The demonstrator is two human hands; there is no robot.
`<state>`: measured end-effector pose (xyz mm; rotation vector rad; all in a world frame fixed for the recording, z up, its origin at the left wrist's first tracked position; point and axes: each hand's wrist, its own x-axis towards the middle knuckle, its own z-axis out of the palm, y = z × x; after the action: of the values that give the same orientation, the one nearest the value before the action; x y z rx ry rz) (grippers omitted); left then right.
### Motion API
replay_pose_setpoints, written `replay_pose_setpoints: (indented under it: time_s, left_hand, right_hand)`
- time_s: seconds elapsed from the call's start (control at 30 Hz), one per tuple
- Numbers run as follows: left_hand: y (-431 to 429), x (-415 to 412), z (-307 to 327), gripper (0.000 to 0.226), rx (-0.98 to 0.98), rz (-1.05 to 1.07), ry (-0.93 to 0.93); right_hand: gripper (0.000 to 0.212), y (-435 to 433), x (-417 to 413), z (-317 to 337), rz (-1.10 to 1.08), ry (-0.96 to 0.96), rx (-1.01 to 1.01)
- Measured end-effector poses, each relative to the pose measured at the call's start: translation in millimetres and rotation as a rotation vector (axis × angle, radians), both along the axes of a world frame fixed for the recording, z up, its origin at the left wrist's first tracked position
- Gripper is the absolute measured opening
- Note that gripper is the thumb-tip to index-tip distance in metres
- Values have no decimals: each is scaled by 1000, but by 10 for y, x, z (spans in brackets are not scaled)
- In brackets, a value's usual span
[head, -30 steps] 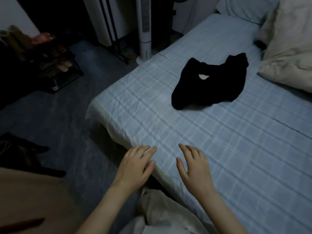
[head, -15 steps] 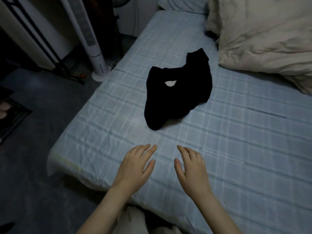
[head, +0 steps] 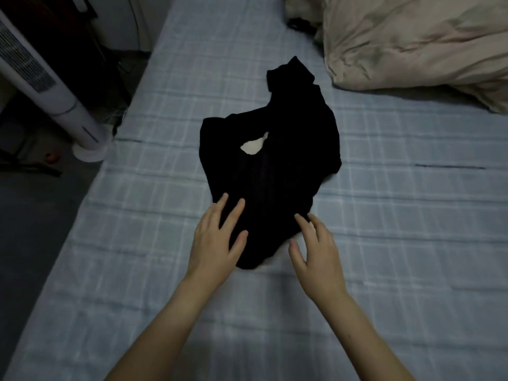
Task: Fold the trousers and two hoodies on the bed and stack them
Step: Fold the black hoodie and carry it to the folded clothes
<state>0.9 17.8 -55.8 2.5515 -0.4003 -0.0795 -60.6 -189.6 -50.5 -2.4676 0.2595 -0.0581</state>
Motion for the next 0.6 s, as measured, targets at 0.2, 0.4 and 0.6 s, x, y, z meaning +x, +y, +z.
replay_pose_setpoints:
  time_s: [0.2,0.4,0.6]
  left_hand:
    - [-65,890,-1060,69,86,165,95]
    - [-264,1046,-2007,72,259,135,158]
    - [-287,990,-2168,67,247,114,68]
  right_hand:
    - [69,-13,1021,-1034,-98,163,-140]
    - [69,38,1123,-2031,7,327,-370]
    - [70,30,1058,-2150,-9,269,-408]
